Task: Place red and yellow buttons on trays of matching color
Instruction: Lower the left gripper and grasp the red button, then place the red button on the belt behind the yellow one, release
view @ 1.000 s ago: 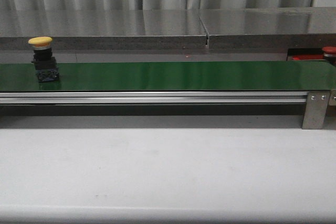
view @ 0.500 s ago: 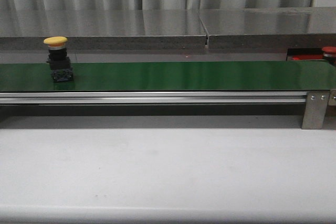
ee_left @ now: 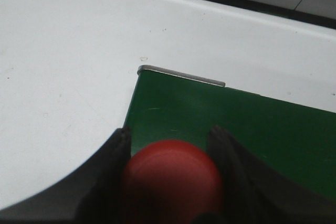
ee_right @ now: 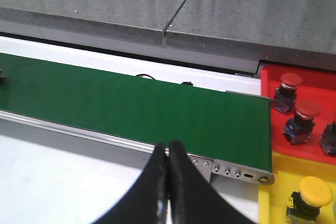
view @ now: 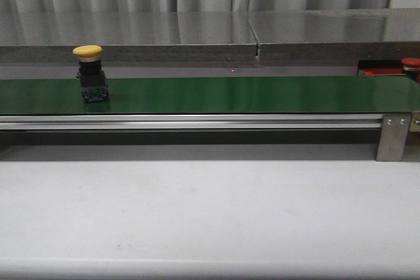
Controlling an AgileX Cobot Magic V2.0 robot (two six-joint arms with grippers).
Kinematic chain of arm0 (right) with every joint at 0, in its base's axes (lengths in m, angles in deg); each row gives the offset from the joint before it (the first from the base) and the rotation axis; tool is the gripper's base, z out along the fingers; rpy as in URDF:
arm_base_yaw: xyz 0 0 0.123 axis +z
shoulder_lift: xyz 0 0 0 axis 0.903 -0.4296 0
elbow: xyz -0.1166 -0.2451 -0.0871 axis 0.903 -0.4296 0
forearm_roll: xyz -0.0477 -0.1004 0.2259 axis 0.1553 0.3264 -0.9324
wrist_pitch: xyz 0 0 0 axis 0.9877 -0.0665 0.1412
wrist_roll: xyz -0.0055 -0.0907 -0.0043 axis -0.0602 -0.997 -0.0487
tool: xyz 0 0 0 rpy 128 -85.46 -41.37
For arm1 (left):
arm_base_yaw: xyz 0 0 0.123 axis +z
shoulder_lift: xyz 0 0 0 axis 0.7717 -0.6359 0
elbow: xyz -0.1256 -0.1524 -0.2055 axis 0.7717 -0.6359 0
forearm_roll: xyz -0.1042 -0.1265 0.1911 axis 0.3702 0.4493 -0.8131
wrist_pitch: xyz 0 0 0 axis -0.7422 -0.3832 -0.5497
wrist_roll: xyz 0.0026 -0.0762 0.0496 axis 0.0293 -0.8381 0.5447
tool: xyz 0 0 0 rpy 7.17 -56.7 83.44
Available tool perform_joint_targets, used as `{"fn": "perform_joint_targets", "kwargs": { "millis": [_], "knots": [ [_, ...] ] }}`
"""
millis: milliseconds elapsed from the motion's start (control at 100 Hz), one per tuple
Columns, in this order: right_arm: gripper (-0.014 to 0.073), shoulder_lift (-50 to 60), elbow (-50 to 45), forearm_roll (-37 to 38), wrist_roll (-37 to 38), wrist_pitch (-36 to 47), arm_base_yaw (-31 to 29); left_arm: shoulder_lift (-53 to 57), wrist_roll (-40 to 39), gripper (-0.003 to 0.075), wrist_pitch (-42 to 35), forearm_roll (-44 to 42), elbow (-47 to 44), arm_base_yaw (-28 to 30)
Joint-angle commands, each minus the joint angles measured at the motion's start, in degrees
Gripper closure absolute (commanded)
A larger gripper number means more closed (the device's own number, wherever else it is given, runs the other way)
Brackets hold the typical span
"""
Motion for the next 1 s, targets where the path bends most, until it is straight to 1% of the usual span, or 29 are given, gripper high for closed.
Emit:
{"fn": "perform_joint_targets", "kwargs": {
  "millis": [0,520,990],
  "knots": [
    [0.0711,0.07,1.43,-1.16,-0.54,2.73,-0.01,2.2,0.12,0.0739,-4.29,0.23,1.74,-0.28],
    [0.0711,0.07,1.43,-1.16,-0.54,2.67,-0.01,1.75,0.12,0.0739,-5.92,-0.15,1.85,-0.28],
    [0.0711,0.07,1.43,-1.16,-0.54,2.67,-0.01,0.34,0.12,0.0739,-5.21,-0.67,1.85,-2.21]
  ]
}}
